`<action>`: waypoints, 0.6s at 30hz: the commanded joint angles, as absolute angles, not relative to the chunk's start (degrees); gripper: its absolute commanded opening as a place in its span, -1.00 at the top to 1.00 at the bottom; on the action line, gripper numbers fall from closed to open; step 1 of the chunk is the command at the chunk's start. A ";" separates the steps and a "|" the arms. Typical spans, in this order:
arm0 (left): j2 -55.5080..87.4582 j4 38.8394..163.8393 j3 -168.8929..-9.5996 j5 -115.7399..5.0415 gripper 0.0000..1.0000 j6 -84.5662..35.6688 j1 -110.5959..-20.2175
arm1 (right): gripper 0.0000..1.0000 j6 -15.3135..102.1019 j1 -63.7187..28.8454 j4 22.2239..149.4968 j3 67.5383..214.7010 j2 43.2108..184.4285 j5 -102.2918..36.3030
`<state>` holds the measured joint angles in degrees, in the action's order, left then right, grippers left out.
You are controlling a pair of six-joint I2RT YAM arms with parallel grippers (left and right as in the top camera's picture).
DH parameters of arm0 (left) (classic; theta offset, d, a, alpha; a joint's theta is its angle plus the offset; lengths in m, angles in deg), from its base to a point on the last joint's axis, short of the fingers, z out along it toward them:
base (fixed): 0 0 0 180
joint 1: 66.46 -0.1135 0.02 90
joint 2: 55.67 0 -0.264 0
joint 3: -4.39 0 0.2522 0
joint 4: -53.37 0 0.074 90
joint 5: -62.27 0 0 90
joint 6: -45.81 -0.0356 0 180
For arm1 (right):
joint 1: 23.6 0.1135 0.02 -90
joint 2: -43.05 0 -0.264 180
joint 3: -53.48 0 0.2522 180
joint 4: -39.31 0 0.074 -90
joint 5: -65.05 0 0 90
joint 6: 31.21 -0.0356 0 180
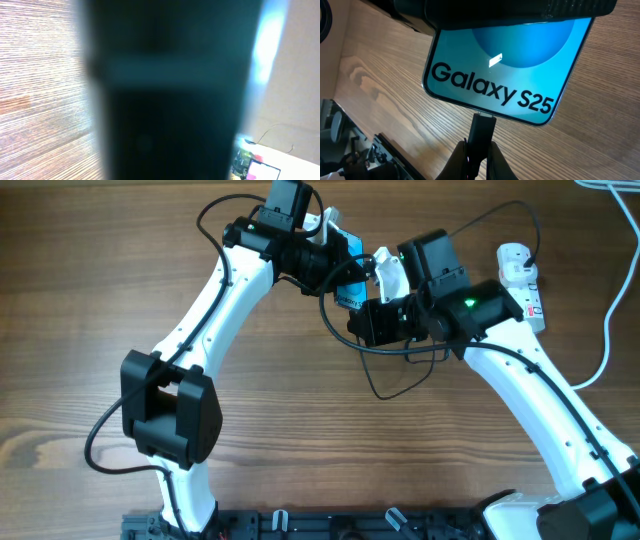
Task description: Plug charger to phone and switch on socket
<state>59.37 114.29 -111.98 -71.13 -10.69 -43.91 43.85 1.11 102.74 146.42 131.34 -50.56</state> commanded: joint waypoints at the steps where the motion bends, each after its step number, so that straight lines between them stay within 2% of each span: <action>1: 57.14 116.06 -112.46 -78.69 0.92 -12.50 -41.55 | 0.86 44.68 0.32 100.03 147.16 132.32 -47.47; 2: 57.14 116.02 -112.46 -78.67 0.92 -12.50 -41.57 | 0.54 44.75 0.32 100.03 147.16 132.32 -47.47; 3: 57.14 116.02 -112.46 -78.67 0.92 -12.48 -41.59 | -0.15 45.03 0.32 100.03 147.16 132.32 -47.47; 4: 57.14 115.99 -112.46 -78.21 0.92 -12.48 -41.59 | -0.60 45.21 0.32 100.06 147.16 132.32 -47.47; 6: 57.14 115.80 -112.46 -78.04 0.92 -12.46 -41.59 | -0.92 45.21 0.32 100.06 147.16 132.32 -47.47; 7: 57.14 115.62 -112.46 -78.04 0.92 -12.46 -41.59 | -0.99 45.21 0.32 100.06 147.16 132.32 -47.47; 18: 57.14 116.26 -112.46 -71.59 0.92 -12.50 -43.71 | -1.00 45.03 -2.78 100.27 147.16 129.44 -47.72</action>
